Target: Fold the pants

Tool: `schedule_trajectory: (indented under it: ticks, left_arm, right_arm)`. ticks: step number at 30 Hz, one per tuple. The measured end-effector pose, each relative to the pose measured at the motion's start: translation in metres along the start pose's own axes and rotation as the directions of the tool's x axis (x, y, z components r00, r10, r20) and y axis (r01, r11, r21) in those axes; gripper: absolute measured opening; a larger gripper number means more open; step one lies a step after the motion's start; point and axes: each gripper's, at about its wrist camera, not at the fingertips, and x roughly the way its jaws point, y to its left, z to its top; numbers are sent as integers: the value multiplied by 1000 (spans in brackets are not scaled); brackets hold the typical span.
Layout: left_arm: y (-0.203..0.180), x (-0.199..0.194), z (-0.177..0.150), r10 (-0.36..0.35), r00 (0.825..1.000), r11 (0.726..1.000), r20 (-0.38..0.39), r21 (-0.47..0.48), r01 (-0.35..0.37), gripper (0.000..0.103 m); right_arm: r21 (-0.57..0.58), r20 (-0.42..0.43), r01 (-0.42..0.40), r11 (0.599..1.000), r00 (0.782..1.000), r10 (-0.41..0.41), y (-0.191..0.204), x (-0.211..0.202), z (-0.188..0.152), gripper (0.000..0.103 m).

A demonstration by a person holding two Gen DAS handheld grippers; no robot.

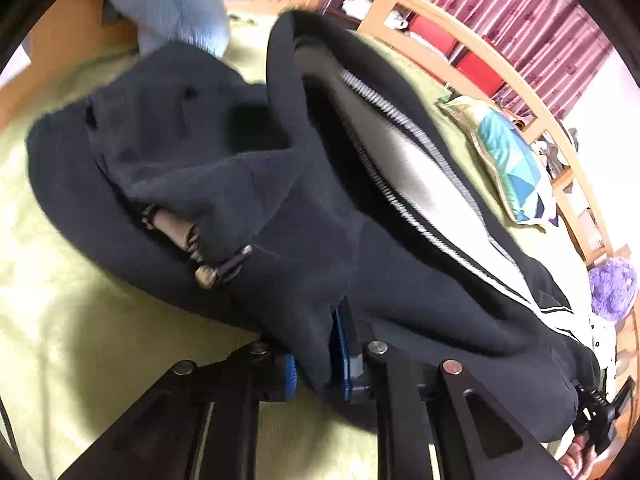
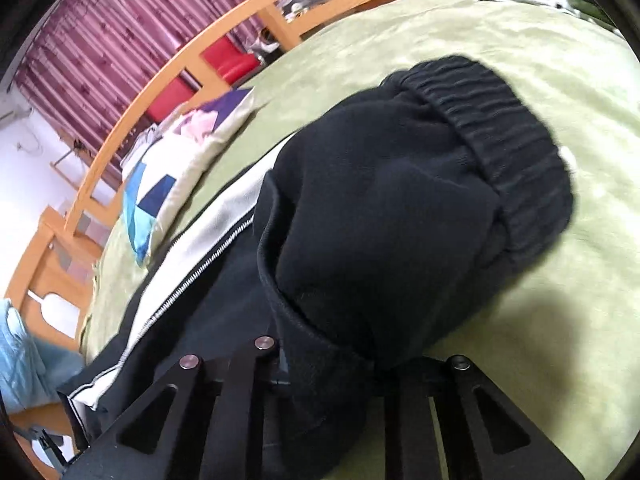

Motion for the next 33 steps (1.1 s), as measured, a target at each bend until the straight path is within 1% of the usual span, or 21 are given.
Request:
schedule_trajectory:
  ticks: [2,5,7,9,10,12,14,19,22,23,24,26,27,28,29,30,31,32,33]
  left_arm:
    - [-4,-17,-8,-4,1000,1000,6,20,4,11]
    - [-7,-37,-25,-9,1000,999,-2,31,9,10]
    - [-9,-53,-43,-10,1000,999,-13,38,10,10]
    - [-12,-72,-70,-13,999,999,-29,49,14,10]
    - [-4,-81,-79,-15,999,998,-37,55,17,10]
    - [-4,-102,-108,-26,998,998,-56,60,29,10]
    - [0,-120,-130,-34,997,997,-74,73,39,10]
    - [9,-160,-193,-73,991,993,-111,89,83,10]
    - [19,-175,-216,-95,986,990,-134,94,108,10]
    - [20,-179,-224,-91,986,987,-140,116,108,12]
    - [21,-180,-228,-87,986,985,-143,137,106,13]
    - [25,-182,-235,-74,984,983,-161,157,99,21]
    - [27,-186,-238,-62,983,981,-174,169,92,21]
    - [29,-191,-242,-58,983,979,-176,182,90,25]
    - [30,-198,-245,-49,985,976,-163,200,82,33]
    - [32,-209,-247,-25,991,972,-135,227,56,38]
    - [35,-219,-248,0,995,968,-98,250,25,46]
    - [37,-230,-249,11,998,964,-62,267,6,51]
    - [40,-239,-247,10,1000,959,-28,284,-2,53]
  right_arm:
    - [16,-5,-14,1000,1000,14,-7,-16,-1,15]
    - [-31,-10,10,999,1000,-11,-9,-43,-7,14]
    - [-70,-7,24,997,1000,-25,-15,-66,-14,14]
    - [-87,-6,27,996,1000,-28,-28,-95,-22,14]
    - [-91,-5,30,995,1000,-31,-37,-110,-26,14]
    - [-91,-5,38,995,999,-38,-53,-133,-32,14]
    - [-104,-5,53,993,999,-54,-72,-162,-41,14]
    - [-134,5,102,986,995,-103,-129,-234,-73,14]
    - [-131,6,120,984,993,-121,-160,-263,-94,14]
    - [-124,1,127,984,992,-128,-171,-269,-101,15]
    - [-118,-9,134,984,991,-136,-178,-269,-107,18]
    - [-90,-50,136,987,989,-141,-187,-263,-118,23]
    - [-88,-61,146,985,987,-152,-190,-265,-126,27]
    - [-99,-57,154,983,985,-160,-190,-268,-131,29]
    - [-129,-48,164,978,984,-172,-187,-275,-140,35]
    - [-162,-41,177,971,982,-185,-183,-280,-146,40]
    - [-201,-30,190,961,979,-200,-180,-287,-153,42]
    - [-240,-16,202,949,977,-212,-175,-295,-160,42]
    - [-269,-4,210,940,976,-219,-171,-301,-165,42]
